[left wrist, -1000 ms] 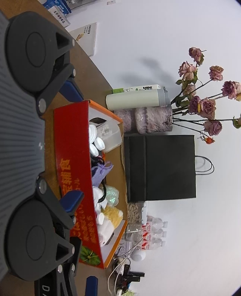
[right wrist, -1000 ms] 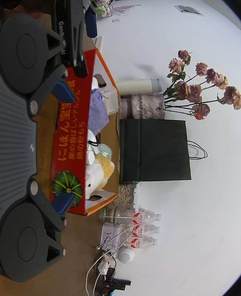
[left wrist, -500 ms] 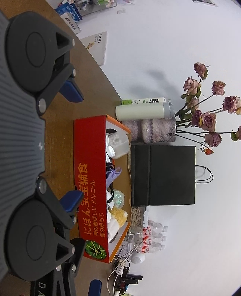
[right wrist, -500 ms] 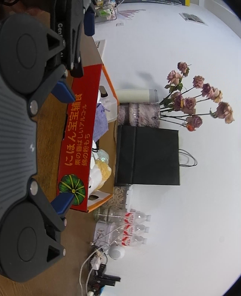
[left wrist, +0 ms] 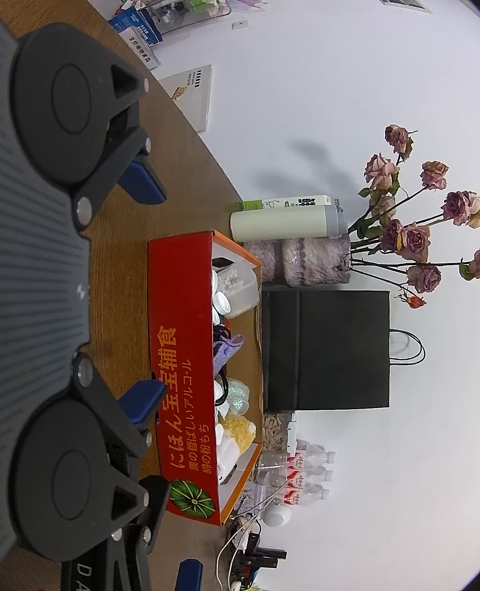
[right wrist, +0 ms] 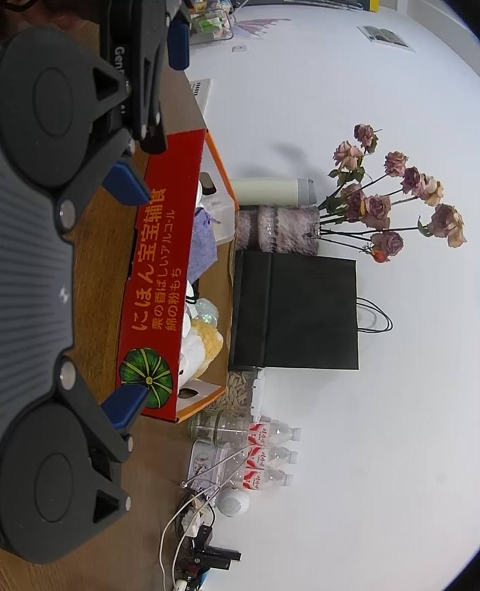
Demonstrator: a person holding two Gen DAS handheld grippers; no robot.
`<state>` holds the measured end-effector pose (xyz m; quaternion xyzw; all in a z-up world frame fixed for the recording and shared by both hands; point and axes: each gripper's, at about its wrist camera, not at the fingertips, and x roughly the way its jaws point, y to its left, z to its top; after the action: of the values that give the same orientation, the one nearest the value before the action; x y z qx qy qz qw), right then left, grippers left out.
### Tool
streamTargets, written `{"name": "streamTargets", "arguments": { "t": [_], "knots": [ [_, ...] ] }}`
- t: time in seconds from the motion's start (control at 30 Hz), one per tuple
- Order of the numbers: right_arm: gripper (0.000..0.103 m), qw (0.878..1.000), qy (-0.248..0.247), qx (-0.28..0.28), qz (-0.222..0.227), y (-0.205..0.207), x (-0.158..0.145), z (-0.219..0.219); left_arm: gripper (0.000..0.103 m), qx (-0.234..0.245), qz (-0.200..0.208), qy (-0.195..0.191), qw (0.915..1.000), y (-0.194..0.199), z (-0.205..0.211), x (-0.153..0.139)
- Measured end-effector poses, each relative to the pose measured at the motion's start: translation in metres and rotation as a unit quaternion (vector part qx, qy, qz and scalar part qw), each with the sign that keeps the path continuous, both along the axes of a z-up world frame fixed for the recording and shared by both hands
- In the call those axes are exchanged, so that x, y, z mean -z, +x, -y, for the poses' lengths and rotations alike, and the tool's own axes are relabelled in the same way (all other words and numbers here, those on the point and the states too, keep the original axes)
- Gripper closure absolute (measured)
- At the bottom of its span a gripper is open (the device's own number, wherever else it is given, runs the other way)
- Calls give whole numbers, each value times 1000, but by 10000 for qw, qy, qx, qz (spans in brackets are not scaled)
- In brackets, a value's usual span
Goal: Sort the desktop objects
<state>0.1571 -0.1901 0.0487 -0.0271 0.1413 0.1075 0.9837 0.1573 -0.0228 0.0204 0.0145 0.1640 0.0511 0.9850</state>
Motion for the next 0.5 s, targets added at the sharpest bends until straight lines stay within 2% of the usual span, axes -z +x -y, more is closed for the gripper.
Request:
{"name": "streamTargets", "arguments": {
  "t": [0.5],
  "knots": [
    [0,10000,-15,15,-42,2,1,-1,0,1,-52,-2,10000,2,0,1]
  ]
}}
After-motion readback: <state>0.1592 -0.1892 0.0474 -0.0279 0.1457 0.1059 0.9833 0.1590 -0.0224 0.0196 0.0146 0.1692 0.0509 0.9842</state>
